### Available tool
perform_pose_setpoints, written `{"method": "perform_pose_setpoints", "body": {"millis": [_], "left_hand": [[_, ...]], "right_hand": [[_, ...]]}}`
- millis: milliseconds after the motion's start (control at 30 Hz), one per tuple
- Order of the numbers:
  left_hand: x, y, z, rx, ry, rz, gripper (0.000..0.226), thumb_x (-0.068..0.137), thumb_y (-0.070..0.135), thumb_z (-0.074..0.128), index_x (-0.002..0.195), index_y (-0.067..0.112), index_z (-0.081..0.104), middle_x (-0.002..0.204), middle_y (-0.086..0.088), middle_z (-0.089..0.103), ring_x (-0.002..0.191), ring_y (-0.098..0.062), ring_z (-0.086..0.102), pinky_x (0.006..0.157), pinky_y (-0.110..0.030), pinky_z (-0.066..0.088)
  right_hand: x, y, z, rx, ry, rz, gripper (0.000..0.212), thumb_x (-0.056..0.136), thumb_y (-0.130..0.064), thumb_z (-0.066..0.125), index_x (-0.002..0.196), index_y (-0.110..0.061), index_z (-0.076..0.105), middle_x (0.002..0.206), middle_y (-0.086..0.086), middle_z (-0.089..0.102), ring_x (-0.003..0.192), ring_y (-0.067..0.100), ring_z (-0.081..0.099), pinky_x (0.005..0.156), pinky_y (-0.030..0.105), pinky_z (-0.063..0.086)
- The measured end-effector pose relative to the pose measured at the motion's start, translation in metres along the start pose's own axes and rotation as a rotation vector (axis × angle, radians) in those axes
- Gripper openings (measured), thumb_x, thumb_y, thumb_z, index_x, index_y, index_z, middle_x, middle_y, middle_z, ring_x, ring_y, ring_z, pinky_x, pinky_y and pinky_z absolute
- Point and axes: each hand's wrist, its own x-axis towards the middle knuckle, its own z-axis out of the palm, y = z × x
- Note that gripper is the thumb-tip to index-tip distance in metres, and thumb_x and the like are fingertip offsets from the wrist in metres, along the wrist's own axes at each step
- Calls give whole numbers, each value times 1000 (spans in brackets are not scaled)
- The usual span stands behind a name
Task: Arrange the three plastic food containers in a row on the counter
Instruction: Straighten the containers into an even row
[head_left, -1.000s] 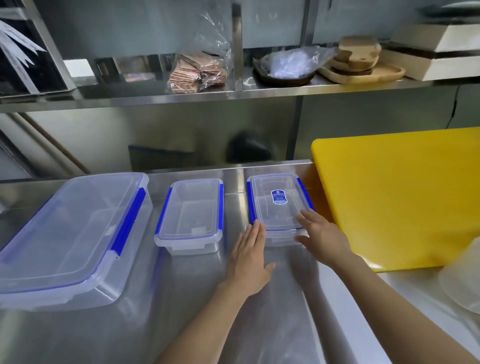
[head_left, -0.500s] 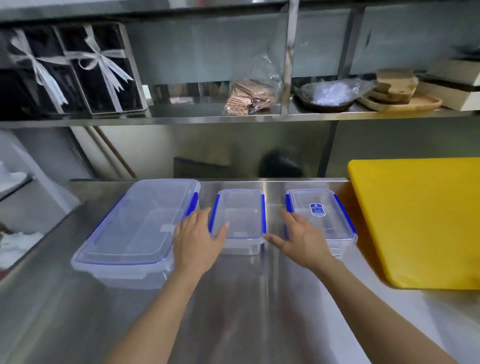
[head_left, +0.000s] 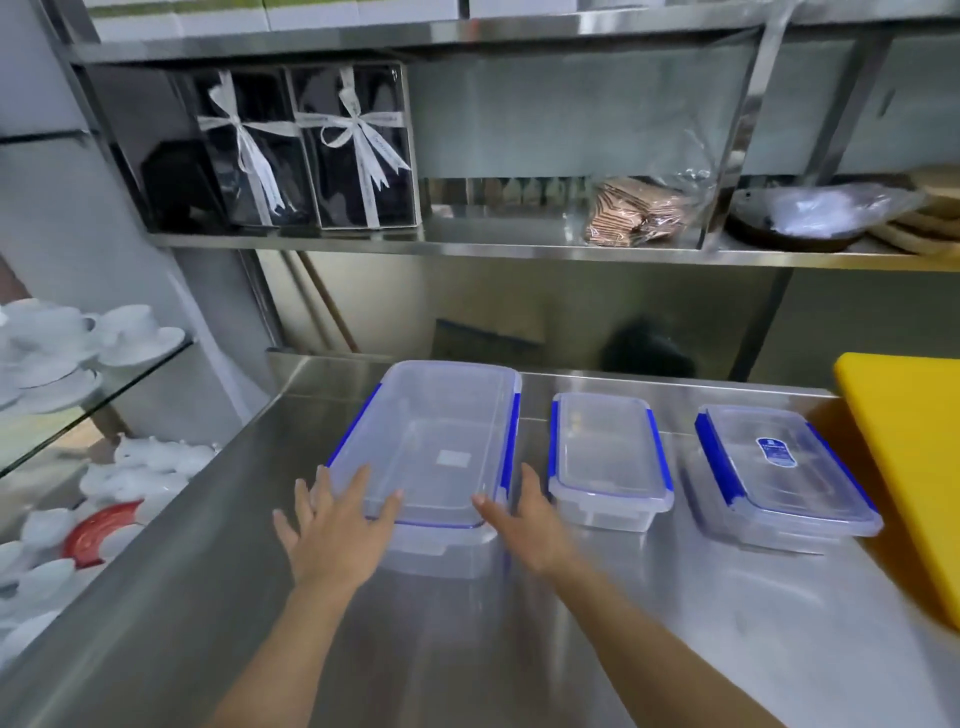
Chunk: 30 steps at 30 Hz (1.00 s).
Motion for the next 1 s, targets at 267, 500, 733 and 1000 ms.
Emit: {"method": "perform_pose_setpoints", "body": {"millis": [267, 500, 733, 1000], "left_hand": [[-13, 7, 0, -99, 3, 102, 64, 78, 72, 37, 136, 44, 30, 154, -6, 17, 132, -33, 29, 113, -51, 16], [11, -43, -11, -195, 22, 71, 61, 80, 68, 40, 136, 44, 31, 152, -7, 17, 132, -37, 25, 110, -50, 28], [45, -76, -20, -182, -22, 63, 59, 84, 64, 36, 138, 44, 23, 156, -8, 6, 140, -33, 10, 116, -48, 11], [45, -59, -24, -126, 53, 51, 59, 88, 51, 44, 140, 28, 29, 156, -14, 7, 143, -31, 2, 116, -46, -2]], "right_hand": [[5, 8, 16, 35, 77, 59, 87, 83, -49, 54, 145, -21, 0, 151, 7, 28, 135, 25, 33, 110, 39, 29], [18, -18, 63, 3, 49, -10, 80, 83, -51, 54, 144, -23, 9, 141, 7, 40, 123, 25, 47, 103, 47, 43], [37, -35, 99, -95, -1, -15, 85, 85, -54, 46, 144, -20, -4, 146, 10, 30, 124, 28, 45, 103, 42, 42], [39, -38, 79, -274, -22, -8, 79, 79, -66, 44, 140, -24, 16, 142, 6, 40, 123, 27, 48, 99, 47, 46]]}}
